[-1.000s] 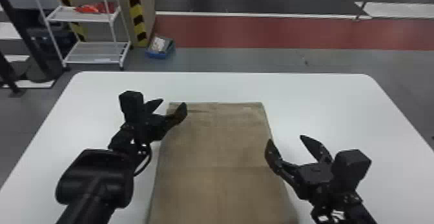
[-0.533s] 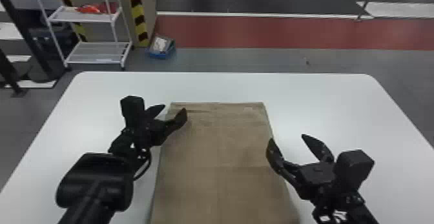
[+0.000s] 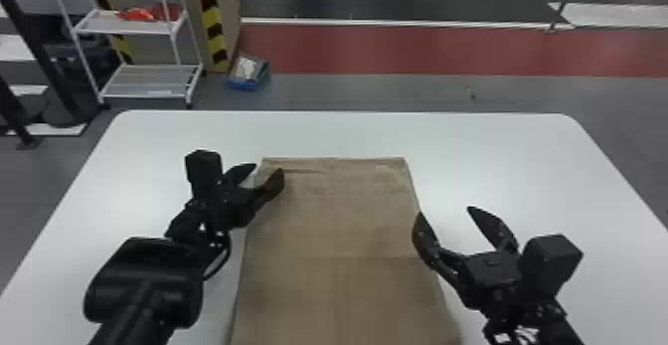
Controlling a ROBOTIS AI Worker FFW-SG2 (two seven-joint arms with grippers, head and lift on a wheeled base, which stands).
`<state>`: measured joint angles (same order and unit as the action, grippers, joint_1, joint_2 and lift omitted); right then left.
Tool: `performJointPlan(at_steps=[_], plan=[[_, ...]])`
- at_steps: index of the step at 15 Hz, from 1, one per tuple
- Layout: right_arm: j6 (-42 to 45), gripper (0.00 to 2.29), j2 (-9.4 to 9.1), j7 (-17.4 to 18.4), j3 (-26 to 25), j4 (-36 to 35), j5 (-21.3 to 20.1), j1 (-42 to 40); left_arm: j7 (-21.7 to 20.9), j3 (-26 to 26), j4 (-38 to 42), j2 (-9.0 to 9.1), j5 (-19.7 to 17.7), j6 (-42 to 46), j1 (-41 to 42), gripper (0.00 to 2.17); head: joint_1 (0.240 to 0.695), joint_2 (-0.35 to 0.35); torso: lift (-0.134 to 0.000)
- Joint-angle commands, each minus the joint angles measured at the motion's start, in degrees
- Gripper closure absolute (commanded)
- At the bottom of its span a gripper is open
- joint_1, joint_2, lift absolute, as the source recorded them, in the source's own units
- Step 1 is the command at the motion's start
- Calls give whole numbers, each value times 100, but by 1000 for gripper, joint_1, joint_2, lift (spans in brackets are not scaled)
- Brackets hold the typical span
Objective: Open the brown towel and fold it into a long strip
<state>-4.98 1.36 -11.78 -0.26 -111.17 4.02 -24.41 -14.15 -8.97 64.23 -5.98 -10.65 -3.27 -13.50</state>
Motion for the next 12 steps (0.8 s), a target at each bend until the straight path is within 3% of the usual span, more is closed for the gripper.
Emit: performJointPlan(at_steps=[1, 3, 5, 10, 12], plan=[[80, 137, 5, 0, 0, -10, 2, -29, 0, 0, -42, -17, 11, -3, 14, 485, 695, -35, -123], [62, 137, 5, 0, 0, -63, 2, -55, -9, 0, -60, -17, 28, -3, 14, 485, 695, -33, -123], [62, 137, 5, 0, -9, -98, 11, -73, -9, 0, -51, -17, 28, -20, 14, 664, 695, -32, -123], [27, 137, 5, 0, -35, -133, 28, -99, 0, -8, 37, -17, 20, -20, 94, 667, 695, -33, -123], [-8, 137, 14, 0, -62, -168, 64, -117, 26, -17, 54, -8, 20, -56, 155, 1220, 695, -36, -123]])
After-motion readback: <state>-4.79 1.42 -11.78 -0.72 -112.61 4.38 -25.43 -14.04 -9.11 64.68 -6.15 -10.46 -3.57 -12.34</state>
